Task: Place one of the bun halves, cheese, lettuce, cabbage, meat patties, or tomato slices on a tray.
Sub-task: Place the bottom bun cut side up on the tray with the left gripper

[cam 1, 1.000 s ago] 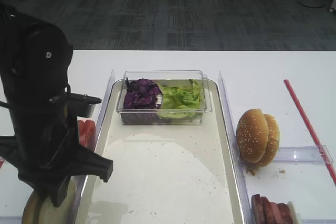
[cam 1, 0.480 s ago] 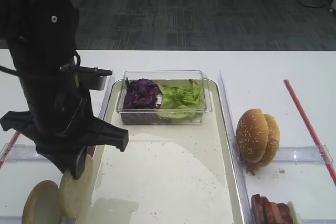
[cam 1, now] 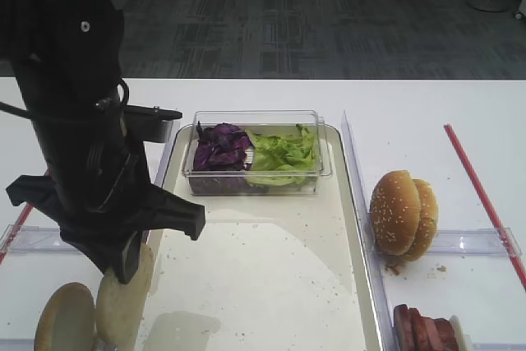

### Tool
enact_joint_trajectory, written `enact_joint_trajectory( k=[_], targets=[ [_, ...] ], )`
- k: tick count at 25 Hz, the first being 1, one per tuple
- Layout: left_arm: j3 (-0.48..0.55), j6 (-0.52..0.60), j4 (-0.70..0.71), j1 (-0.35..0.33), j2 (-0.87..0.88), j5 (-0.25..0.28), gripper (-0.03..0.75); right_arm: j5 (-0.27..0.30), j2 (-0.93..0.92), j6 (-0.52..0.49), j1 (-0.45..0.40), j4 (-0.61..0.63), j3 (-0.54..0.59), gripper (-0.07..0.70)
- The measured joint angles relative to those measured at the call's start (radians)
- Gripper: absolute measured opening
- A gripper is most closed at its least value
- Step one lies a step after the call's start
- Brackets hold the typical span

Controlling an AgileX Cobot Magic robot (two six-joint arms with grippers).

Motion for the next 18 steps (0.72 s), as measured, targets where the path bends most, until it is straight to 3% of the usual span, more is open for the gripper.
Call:
enact_joint_trajectory(
  k=[5,13,18],
  targets=[
    [0.0,0.086,-0.011,0.0,0.0,0.0,0.032,0.0,0.0,0.0,0.0,0.0,0.0,0.676],
    [0.0,0.281,-0.178,0.0,0.0,0.0,0.032,0.0,0.0,0.0,0.0,0.0,0.0,0.676],
    [0.0,0.34,-0.212,0.005,0.0,0.0,0.032,0.0,0.0,0.0,0.0,0.0,0.0,0.676]
  ],
)
